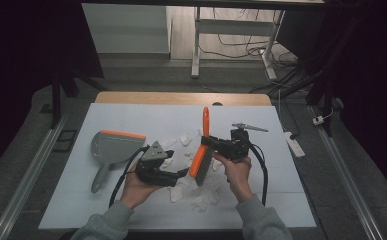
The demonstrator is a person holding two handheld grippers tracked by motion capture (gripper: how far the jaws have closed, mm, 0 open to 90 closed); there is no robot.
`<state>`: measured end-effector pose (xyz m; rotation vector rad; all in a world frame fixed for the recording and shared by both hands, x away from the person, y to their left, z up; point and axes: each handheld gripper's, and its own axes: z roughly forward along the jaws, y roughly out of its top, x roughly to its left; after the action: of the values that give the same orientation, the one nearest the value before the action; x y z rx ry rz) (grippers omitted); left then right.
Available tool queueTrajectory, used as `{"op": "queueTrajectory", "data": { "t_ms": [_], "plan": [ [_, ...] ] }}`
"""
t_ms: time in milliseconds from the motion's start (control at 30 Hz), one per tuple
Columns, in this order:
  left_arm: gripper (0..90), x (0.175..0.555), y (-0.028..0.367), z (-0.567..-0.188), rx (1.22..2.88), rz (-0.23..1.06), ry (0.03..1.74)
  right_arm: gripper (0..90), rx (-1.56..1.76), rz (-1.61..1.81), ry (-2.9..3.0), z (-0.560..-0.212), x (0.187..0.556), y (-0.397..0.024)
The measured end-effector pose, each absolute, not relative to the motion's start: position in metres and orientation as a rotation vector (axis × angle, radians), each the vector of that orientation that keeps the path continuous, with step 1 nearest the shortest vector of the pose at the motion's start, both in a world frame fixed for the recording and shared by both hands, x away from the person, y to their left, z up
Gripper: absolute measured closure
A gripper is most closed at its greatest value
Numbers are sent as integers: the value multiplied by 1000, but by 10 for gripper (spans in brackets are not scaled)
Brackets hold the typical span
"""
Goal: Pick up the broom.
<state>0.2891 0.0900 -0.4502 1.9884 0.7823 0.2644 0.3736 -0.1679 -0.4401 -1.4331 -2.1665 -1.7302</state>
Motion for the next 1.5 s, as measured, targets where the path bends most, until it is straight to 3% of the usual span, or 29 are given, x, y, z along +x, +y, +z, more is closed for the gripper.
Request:
{"op": "queueTrajectory", "data": {
  "t_ms": [400, 633, 767, 800, 967, 1133, 1500],
  "plan": [
    [214, 289, 60, -473, 1982, 296, 813, 700, -1456, -1762, -2118, -445, 367, -159],
    [274, 290, 54, -483, 1967, 299, 824, 700, -1482, -1797, -2075, -447, 365, -159],
    [363, 290, 52, -490, 1950, 314, 840, 701, -1493, -1831, -2023, -446, 362, -160],
    [428, 291, 52, -491, 1940, 320, 850, 700, -1497, -1841, -2002, -446, 361, -160],
    [519, 293, 55, -492, 1905, 336, 869, 700, -1510, -1859, -1977, -446, 359, -160],
    [719, 294, 60, -492, 1879, 324, 873, 700, -1519, -1877, -1941, -447, 356, -159],
    [771, 301, 75, -489, 1918, 290, 875, 696, -1481, -1894, -1957, -446, 352, -156]
  ]
}}
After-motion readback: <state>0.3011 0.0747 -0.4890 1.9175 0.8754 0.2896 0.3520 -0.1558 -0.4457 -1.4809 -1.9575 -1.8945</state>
